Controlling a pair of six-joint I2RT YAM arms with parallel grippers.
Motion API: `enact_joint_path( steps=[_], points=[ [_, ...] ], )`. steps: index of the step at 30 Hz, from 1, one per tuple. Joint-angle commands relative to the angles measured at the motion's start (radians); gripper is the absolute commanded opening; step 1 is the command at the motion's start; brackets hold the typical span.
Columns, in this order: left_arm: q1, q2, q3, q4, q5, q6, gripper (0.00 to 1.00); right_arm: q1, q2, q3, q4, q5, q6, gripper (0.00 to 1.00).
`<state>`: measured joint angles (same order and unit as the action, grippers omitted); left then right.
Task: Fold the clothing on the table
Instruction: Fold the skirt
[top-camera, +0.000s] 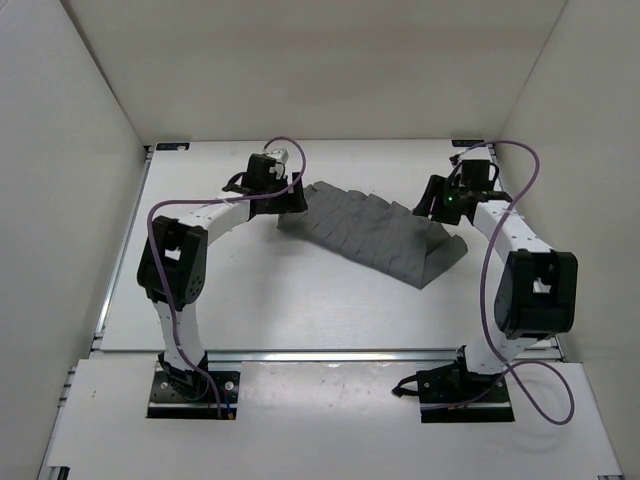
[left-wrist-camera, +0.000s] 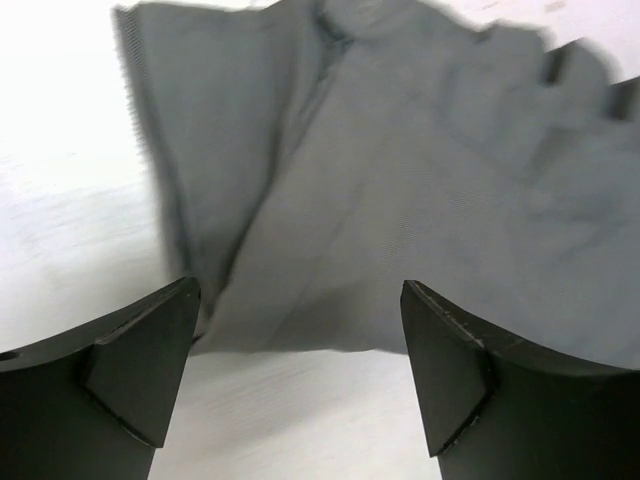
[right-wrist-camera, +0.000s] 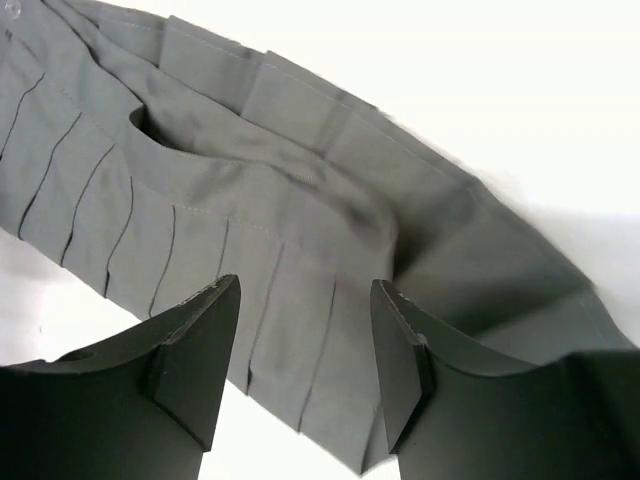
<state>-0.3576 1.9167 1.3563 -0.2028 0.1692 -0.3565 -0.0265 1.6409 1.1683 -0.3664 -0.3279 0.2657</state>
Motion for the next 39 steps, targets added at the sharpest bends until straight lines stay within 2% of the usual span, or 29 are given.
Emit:
enact_joint_path(
  steps=[1,3,6,8,12,18,19,21,22,23,27,30,33,37,39],
  points=[
    [-0.009,-0.004,0.044,-0.125,-0.167,0.088,0.91,-0.001,-0.140,-0.021,-0.049,0.110,0.033,0.52],
    [-0.003,-0.018,0.003,-0.124,-0.197,0.070,0.91,0.003,-0.208,-0.059,-0.075,0.116,0.059,0.52],
    [0.042,-0.013,-0.048,-0.078,-0.133,0.025,0.87,0.014,-0.346,-0.177,-0.054,0.135,0.137,0.49],
    [0.057,0.007,-0.054,-0.076,-0.091,0.011,0.85,-0.002,-0.455,-0.287,-0.028,0.112,0.182,0.46],
    [0.054,0.062,-0.016,-0.064,-0.036,-0.025,0.78,-0.013,-0.587,-0.390,-0.026,0.128,0.221,0.44],
    [0.035,0.105,0.000,-0.041,0.032,-0.071,0.75,-0.043,-0.630,-0.453,-0.051,0.107,0.211,0.44],
    [0.029,0.101,-0.015,-0.027,0.045,-0.090,0.70,-0.046,-0.635,-0.472,-0.046,0.118,0.216,0.44],
    [0.035,0.094,-0.042,0.008,0.073,-0.111,0.43,-0.050,-0.638,-0.501,-0.037,0.119,0.218,0.45],
    [0.034,0.094,-0.057,0.025,0.091,-0.130,0.13,-0.055,-0.647,-0.519,-0.031,0.107,0.222,0.45],
    [0.043,0.091,-0.087,0.037,0.102,-0.139,0.00,-0.061,-0.645,-0.529,-0.025,0.089,0.224,0.44],
    [0.057,-0.005,-0.187,0.066,0.144,-0.157,0.00,-0.072,-0.630,-0.581,-0.026,0.020,0.214,0.37],
    [0.063,-0.149,-0.423,0.135,0.157,-0.183,0.00,-0.066,-0.601,-0.591,-0.034,0.029,0.187,0.39],
    [0.040,-0.269,-0.543,0.146,0.122,-0.184,0.00,-0.085,-0.558,-0.611,0.026,0.023,0.202,0.43],
    [0.040,-0.349,-0.606,0.138,0.119,-0.180,0.00,-0.090,-0.437,-0.602,0.115,0.007,0.219,0.52],
    [0.031,-0.376,-0.629,0.134,0.116,-0.187,0.00,-0.070,-0.376,-0.588,0.170,0.003,0.233,0.53]
  ],
)
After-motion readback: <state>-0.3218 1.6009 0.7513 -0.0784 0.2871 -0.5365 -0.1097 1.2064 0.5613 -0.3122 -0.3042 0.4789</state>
